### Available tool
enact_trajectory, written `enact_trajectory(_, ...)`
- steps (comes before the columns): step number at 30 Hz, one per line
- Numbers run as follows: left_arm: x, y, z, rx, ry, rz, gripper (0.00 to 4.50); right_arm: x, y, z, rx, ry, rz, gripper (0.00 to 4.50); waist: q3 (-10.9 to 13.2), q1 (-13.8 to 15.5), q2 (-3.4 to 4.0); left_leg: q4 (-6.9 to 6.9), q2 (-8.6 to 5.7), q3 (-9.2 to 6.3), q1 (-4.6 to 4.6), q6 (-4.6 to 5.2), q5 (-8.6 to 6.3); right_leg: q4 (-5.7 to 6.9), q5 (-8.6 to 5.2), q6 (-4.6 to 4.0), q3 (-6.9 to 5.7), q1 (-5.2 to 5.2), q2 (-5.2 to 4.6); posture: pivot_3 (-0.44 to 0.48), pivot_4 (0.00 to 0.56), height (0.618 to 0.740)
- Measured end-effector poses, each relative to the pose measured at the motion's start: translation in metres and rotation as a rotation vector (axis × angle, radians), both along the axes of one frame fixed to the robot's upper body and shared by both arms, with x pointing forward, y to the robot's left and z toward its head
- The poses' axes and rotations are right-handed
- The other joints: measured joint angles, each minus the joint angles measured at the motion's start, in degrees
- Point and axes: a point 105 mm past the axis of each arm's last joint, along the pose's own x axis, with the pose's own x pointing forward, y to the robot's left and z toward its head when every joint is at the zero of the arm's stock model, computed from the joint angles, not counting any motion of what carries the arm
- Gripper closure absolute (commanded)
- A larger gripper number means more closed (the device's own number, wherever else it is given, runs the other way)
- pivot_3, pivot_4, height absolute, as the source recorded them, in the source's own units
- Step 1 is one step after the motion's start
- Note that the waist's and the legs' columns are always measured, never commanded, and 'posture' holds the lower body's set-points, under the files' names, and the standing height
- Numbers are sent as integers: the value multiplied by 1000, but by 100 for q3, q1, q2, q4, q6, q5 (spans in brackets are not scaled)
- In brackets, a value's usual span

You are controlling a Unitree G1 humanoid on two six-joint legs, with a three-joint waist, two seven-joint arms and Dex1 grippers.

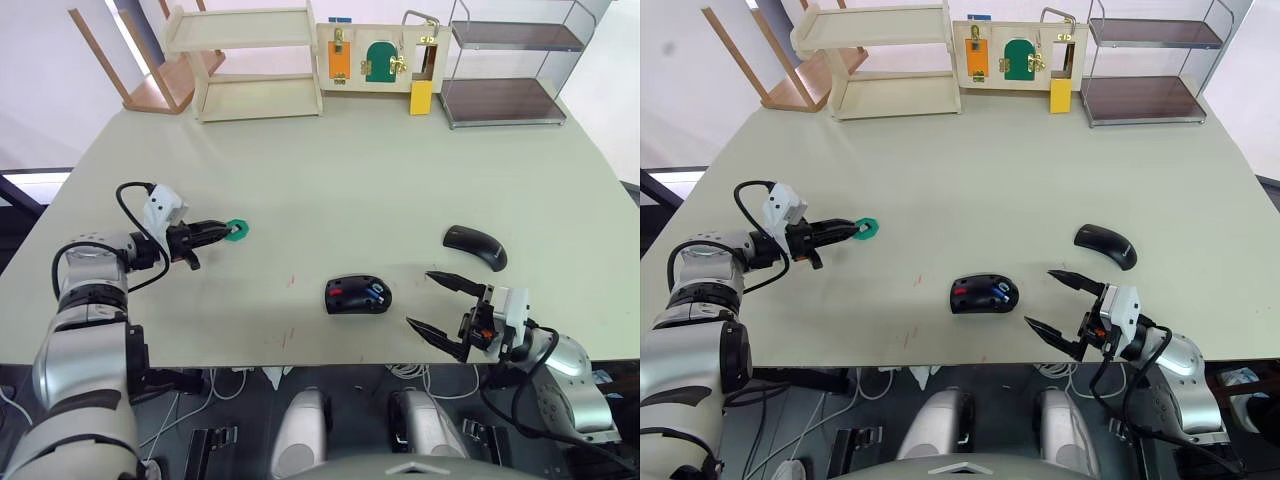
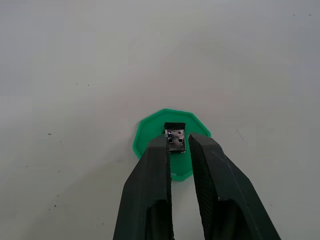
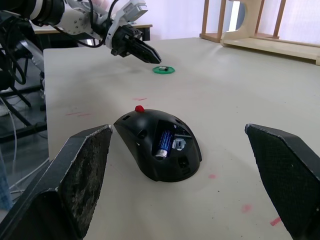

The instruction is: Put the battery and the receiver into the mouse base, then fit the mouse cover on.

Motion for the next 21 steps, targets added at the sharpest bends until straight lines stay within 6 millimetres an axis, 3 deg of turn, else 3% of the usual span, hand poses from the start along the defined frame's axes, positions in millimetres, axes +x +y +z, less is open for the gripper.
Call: enact_trajectory(21,2,-1,-4,26,3,13,3774,2,0,1,4,-10,-3,0,0,0,0,1,0,0,0,0,0,2,2,1,0,0,0,0,150,740)
